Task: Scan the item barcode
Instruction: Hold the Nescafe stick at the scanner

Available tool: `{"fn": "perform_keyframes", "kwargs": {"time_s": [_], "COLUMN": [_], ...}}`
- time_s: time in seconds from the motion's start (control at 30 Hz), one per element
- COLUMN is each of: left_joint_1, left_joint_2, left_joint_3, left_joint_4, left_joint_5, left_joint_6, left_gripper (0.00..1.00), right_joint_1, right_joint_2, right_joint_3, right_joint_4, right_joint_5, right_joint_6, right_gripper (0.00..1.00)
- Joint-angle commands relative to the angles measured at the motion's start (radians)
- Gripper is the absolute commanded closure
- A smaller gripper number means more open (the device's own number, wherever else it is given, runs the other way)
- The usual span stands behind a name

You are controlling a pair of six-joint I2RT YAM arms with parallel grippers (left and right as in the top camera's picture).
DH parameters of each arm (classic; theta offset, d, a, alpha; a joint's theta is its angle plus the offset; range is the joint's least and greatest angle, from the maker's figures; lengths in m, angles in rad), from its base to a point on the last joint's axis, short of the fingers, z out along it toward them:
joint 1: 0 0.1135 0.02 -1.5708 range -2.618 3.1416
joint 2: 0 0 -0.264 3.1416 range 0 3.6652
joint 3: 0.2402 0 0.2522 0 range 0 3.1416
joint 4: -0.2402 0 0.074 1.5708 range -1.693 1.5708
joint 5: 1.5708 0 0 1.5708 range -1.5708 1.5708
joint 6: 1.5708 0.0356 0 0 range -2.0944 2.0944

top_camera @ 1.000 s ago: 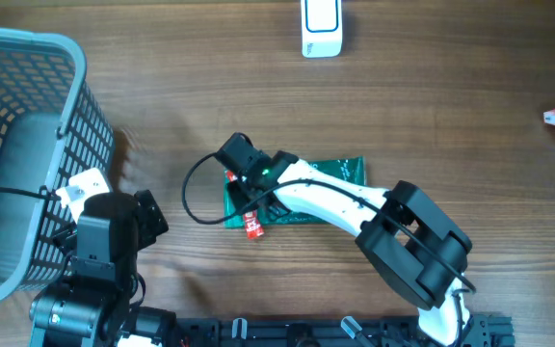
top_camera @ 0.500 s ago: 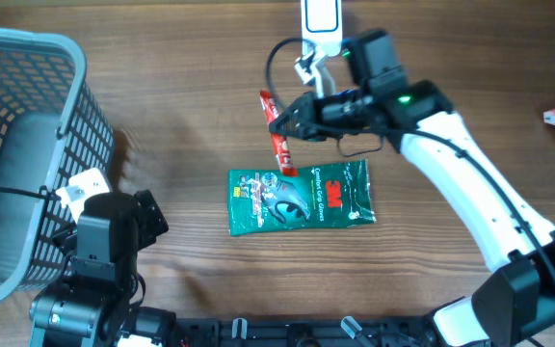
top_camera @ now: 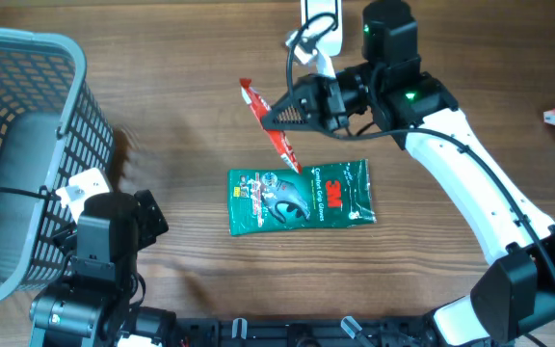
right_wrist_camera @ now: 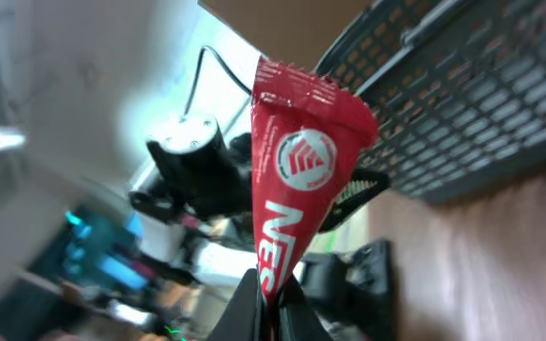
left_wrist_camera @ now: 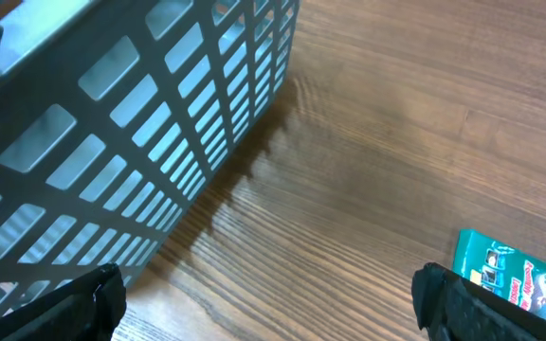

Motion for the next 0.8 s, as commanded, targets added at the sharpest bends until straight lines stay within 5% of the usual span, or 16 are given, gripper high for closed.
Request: {"fn": "perform_keyframes", "kwargs": {"time_s": [0.0,0.3,0.47,0.63,0.77], "left_joint_1": [0.008,0.008,0.008,0.008,0.008], "left_joint_2": [-0.002,-0.002,-0.002,-0.002,-0.002], "left_joint_3": [0.01,0.01,0.01,0.01,0.01], "left_joint_4": [0.003,0.003,0.003,0.003,0.003], "left_joint_5": [-0.01,-0.01,-0.01,-0.01,-0.01], "left_joint_6": [0.016,0.016,0.016,0.016,0.016], "left_gripper": [0.0,0.0,0.0,0.0,0.0], "right_joint_1": [0.0,0.0,0.012,0.016,0.016], "right_joint_2": [0.007,0.007,0.009,0.01,0.02], "right_joint_3": [0.005,0.005,0.004,0.003,0.003], "right_joint_4": [0.05,0.051,-0.08,-0.453,-0.576], "right_joint_5": [-0.029,-0.007,0.272,0.914,1.162], "right_joint_6": [0.658,0.74,-0.038,-0.043,-0.038], "right_gripper": [0.96,0.96,0.96,0.95,0.95]}}
